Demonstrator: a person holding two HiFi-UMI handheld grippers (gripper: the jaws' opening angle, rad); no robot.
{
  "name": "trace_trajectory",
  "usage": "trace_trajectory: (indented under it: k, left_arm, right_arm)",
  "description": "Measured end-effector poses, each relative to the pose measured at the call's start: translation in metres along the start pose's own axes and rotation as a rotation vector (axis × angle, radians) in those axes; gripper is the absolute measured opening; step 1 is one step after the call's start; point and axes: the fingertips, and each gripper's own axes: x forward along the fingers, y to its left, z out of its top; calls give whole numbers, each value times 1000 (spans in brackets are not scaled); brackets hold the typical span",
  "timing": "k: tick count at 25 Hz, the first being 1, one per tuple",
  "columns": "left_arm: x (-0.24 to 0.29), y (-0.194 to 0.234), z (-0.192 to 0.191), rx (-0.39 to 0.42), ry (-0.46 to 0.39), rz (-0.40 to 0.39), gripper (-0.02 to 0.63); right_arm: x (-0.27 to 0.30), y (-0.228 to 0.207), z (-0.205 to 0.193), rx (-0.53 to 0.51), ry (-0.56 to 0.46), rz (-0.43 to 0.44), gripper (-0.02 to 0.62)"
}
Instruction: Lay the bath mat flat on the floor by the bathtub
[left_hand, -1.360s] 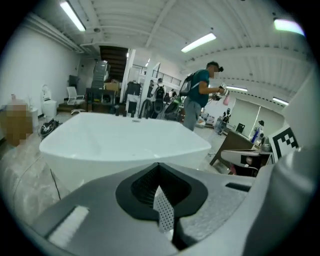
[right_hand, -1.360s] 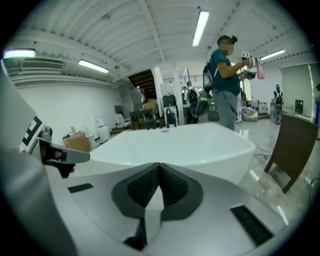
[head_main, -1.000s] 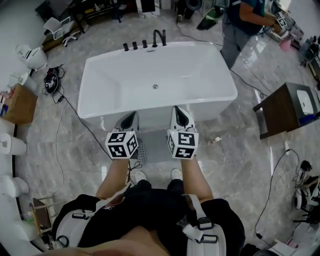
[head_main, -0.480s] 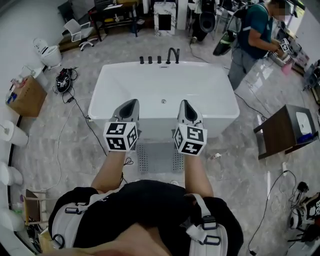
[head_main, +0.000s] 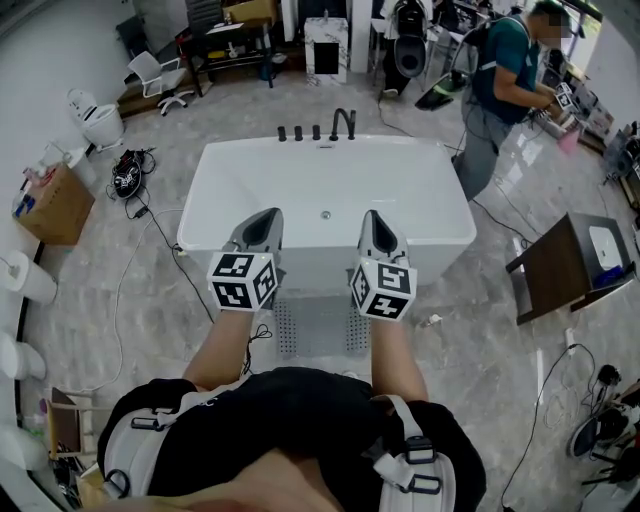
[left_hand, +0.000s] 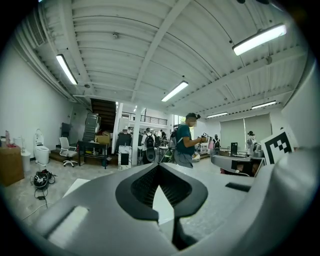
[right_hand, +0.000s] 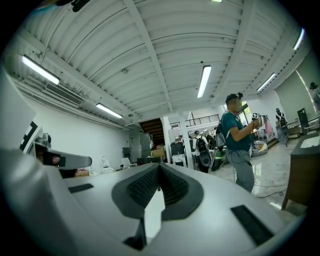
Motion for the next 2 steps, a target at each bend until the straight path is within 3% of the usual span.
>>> trace_trajectory:
  k: [2]
  left_arm:
    - [-2,-2,3,1,-5,-5,3]
  right_arm:
    - [-2,1,0,3,0,4,5]
